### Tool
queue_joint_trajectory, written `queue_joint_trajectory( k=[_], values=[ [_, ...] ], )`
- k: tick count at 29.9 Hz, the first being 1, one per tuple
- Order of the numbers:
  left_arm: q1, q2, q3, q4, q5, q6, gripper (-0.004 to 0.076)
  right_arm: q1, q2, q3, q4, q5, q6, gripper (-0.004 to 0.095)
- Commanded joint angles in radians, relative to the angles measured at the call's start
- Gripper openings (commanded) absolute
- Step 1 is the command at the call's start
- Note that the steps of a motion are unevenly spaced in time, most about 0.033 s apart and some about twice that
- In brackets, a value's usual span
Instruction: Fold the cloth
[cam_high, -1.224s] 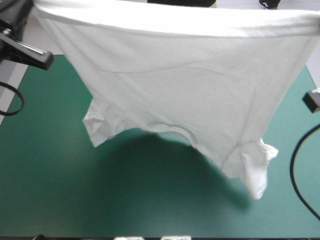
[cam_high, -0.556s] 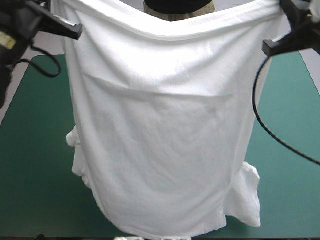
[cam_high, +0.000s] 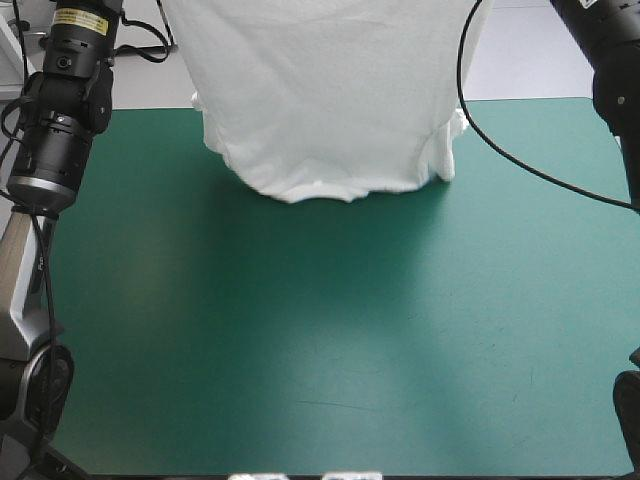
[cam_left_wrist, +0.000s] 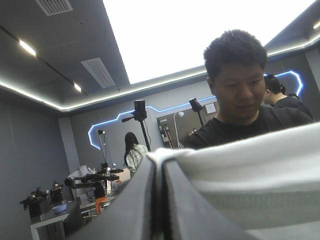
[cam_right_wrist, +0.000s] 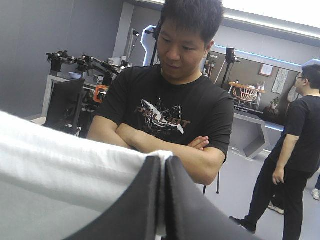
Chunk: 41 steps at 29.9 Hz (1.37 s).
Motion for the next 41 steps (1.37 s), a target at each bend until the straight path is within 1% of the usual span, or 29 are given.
queue_joint_trajectory(
  k=[1, 3, 4, 5, 8, 10, 12, 16, 19, 21, 24, 27, 31, 35, 38, 41],
  values=[
    [0.005, -0.036, -0.039, -0.019, -0.073, -0.014, -0.0009, 0.001, -0.018, -0.038, -0.002, -0.066, -0.012, -0.0017],
    [0.003, -0.036, -0.039, -0.019, -0.027, -0.016, -0.0009, 0.001, -0.009, -0.038, -0.002, -0.019, -0.012, -0.0017],
    [0.002, -0.036, -0.039, -0.028, 0.026, -0.019, -0.0009, 0.001, -0.002, -0.038, -0.002, 0.024, -0.012, -0.0017],
    [0.002, -0.036, -0.039, -0.048, 0.095, -0.019, -0.0009, 0.001, 0.003, -0.038, -0.002, 0.057, -0.012, -0.0017],
    [0.002, -0.034, -0.034, -0.117, 0.361, -0.021, -0.0009, 0.001, 0.031, -0.036, -0.005, 0.188, -0.012, -0.0017],
    [0.002, -0.034, -0.016, -0.134, 0.512, -0.018, -0.0009, 0.001, 0.051, -0.023, -0.006, 0.24, -0.003, -0.0017],
    [0.002, -0.034, 0.019, -0.143, 0.632, -0.018, -0.0009, 0.001, 0.058, 0.018, -0.008, 0.26, 0.033, -0.0017],
    [0.002, -0.034, 0.129, -0.169, 0.823, -0.008, -0.0009, 0.001, 0.056, 0.164, -0.008, 0.316, 0.099, -0.0017],
    [0.002, -0.041, 0.234, -0.198, 0.888, -0.011, -0.0009, 0.001, 0.029, 0.307, 0.004, 0.346, 0.129, -0.0017],
    [0.002, -0.065, 0.35, -0.248, 0.892, -0.002, -0.0009, 0.001, 0.0, 0.407, 0.033, 0.348, 0.128, -0.0017],
    [0.002, -0.111, 0.508, -0.305, 0.883, 0.036, -0.0009, 0.001, -0.048, 0.571, 0.062, 0.382, 0.126, -0.0017],
    [0.002, -0.181, 0.664, -0.316, 0.881, 0.05, -0.0009, 0.001, -0.098, 0.727, 0.095, 0.394, 0.108, -0.0017],
    [0.002, -0.276, 0.812, -0.321, 0.907, 0.054, -0.0009, 0.001, -0.173, 0.917, 0.146, 0.392, 0.106, -0.0017],
    [0.002, -0.371, 0.94, -0.366, 0.986, 0.092, -0.0009, 0.001, -0.258, 1.081, 0.148, 0.394, 0.106, -0.0017],
    [0.002, -0.448, 1.033, -0.387, 0.995, 0.092, -0.0009, 0.001, -0.335, 1.19, 0.133, 0.411, 0.131, -0.0017],
    [0.002, -0.516, 1.118, -0.416, 1.007, 0.1, -0.0009, 0.001, -0.418, 1.278, 0.128, 0.459, 0.135, -0.0015]
  ],
)
